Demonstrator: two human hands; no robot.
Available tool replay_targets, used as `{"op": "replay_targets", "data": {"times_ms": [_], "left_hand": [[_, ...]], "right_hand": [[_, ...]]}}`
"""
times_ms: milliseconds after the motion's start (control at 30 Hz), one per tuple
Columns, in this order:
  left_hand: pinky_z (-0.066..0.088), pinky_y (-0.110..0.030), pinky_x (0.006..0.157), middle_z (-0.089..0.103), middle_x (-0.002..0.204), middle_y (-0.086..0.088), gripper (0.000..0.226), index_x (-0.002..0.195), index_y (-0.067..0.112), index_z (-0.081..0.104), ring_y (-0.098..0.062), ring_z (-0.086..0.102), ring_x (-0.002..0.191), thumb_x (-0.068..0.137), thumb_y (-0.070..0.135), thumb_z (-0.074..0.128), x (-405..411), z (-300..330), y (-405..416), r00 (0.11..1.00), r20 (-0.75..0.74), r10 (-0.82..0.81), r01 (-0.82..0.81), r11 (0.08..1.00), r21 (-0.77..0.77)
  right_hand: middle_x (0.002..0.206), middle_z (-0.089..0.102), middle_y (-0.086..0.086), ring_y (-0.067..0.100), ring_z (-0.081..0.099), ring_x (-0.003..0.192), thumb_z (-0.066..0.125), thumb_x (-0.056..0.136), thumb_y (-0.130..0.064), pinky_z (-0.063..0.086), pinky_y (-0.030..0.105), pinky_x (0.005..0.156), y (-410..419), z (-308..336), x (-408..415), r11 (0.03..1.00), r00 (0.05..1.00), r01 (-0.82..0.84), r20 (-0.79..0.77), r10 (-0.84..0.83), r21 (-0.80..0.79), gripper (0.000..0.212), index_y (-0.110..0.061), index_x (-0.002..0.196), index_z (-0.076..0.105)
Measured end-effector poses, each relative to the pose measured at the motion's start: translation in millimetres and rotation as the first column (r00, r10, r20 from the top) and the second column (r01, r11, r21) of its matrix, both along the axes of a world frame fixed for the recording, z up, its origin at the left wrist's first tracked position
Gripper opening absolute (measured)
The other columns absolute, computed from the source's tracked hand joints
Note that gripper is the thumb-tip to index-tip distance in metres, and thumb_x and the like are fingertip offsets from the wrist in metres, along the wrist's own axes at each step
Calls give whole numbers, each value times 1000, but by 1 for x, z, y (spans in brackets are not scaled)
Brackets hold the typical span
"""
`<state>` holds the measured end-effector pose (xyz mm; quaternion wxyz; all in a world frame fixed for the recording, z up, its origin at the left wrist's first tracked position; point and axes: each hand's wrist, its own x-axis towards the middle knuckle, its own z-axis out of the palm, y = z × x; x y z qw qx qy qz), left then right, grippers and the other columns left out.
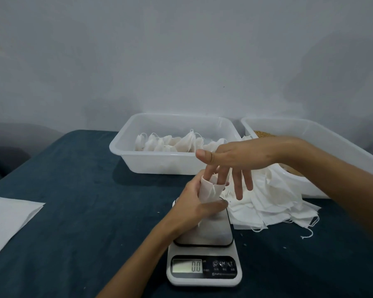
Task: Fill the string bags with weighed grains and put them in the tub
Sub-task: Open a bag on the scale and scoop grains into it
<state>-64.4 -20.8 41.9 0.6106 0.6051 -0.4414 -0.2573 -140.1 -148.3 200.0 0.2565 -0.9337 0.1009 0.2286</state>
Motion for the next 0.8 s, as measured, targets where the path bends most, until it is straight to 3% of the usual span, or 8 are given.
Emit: {"op": "replay_targets", "data": {"times_ms": [133, 300, 400, 533, 700, 800], "left_hand": [[55, -25, 87, 74, 113, 7, 45, 125, 34, 60, -11, 71, 110, 87, 22, 80, -2, -4, -4, 997, -16, 82, -82, 997, -11], [58, -33, 96, 75, 114, -1, 40, 124, 27, 64, -19, 70, 113, 87, 20, 76, -4, -4, -5, 997, -71, 41, -43, 998, -36], [56, -25, 90, 75, 112, 3, 33, 116, 24, 68, -14, 71, 110, 84, 19, 76, -5, -3, -7, 996, -65, 67, -70, 997, -36], [57, -28, 88, 74, 108, 1, 31, 111, 20, 68, -14, 72, 105, 83, 17, 78, -4, -5, -8, 994, -49, 94, -96, 995, -39], [59, -28, 83, 76, 105, -3, 42, 111, 17, 66, -16, 74, 100, 75, 20, 86, -6, -7, -11, 989, -74, 124, -129, 990, -59], [60, -39, 90, 76, 107, -4, 47, 115, 20, 66, -21, 73, 104, 73, 24, 87, -5, -8, -12, 987, -101, 128, -134, 990, -47]], "right_hand": [[109, 72, 5, 29, 76, 74, 20, 69, -86, 57, 32, 60, -1, -3, -1, 999, 999, -38, 28, 38, 4, 104, -10, 120, 69], [100, 70, 1, 31, 76, 75, 21, 72, -85, 56, 33, 59, 2, -7, 3, 998, 998, -68, 3, 68, 3, 90, -15, 101, 71], [87, 69, -2, 32, 76, 75, 23, 71, -86, 55, 32, 58, 4, -8, 5, 997, 997, -82, 3, 82, 12, 84, -19, 89, 70], [105, 71, 2, 32, 76, 76, 23, 67, -86, 56, 32, 58, 4, -5, 7, 997, 997, -75, -1, 75, 2, 96, -11, 101, 72], [116, 67, 0, 30, 76, 76, 20, 77, -82, 59, 35, 64, 11, -8, 8, 992, 992, -111, -58, 108, -53, 91, -13, 107, 71], [124, 67, 5, 30, 76, 76, 18, 80, -80, 57, 34, 62, 13, -7, 9, 994, 995, -91, -57, 87, -65, 91, -13, 109, 71]]}}
